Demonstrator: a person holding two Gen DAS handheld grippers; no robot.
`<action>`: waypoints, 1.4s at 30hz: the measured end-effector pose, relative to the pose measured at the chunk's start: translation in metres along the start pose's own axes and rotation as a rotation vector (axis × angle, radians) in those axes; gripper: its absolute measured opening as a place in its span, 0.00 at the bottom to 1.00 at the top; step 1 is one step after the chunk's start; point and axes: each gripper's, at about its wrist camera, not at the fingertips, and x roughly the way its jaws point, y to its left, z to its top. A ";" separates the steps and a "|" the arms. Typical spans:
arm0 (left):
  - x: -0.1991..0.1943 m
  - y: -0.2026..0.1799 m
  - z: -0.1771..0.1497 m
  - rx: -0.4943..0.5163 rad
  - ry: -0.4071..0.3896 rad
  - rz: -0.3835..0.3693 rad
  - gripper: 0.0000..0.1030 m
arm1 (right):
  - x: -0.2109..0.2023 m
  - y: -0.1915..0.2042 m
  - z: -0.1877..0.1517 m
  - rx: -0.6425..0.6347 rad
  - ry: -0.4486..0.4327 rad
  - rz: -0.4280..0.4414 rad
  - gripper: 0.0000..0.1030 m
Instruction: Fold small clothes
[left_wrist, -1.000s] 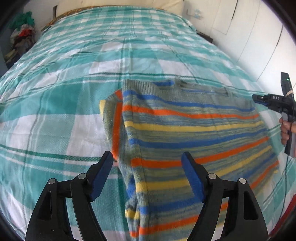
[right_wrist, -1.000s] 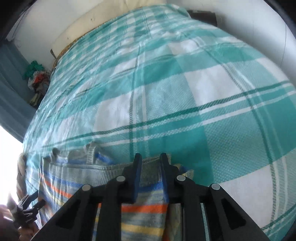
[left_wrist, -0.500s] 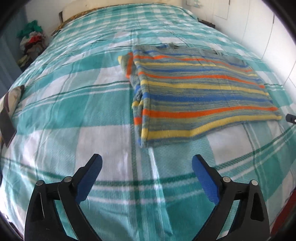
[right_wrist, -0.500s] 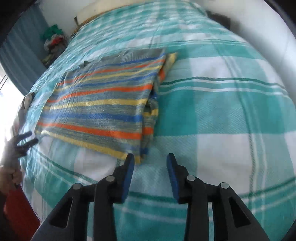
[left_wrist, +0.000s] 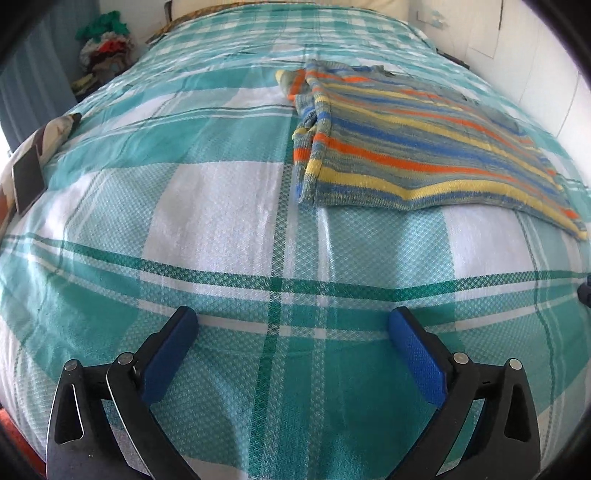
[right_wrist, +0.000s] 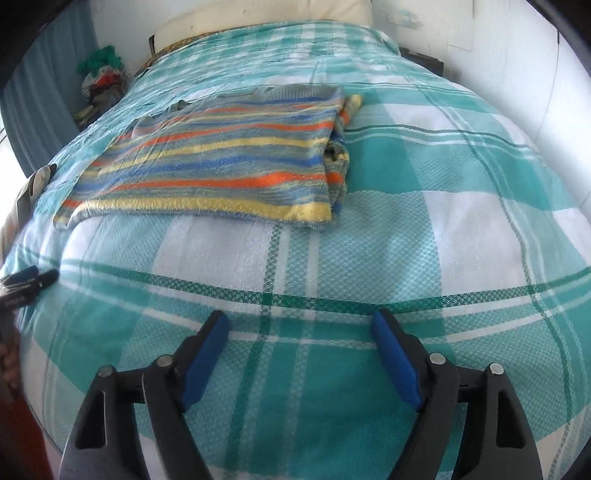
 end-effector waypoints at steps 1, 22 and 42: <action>-0.001 0.000 -0.001 0.001 -0.006 0.000 0.99 | 0.000 0.001 -0.002 -0.003 -0.002 -0.002 0.81; -0.003 -0.004 -0.009 0.017 -0.033 0.009 0.99 | 0.002 0.006 -0.006 -0.011 -0.024 -0.030 0.85; -0.004 -0.004 -0.009 0.022 -0.047 0.013 0.99 | 0.003 0.009 -0.004 0.022 0.003 -0.090 0.88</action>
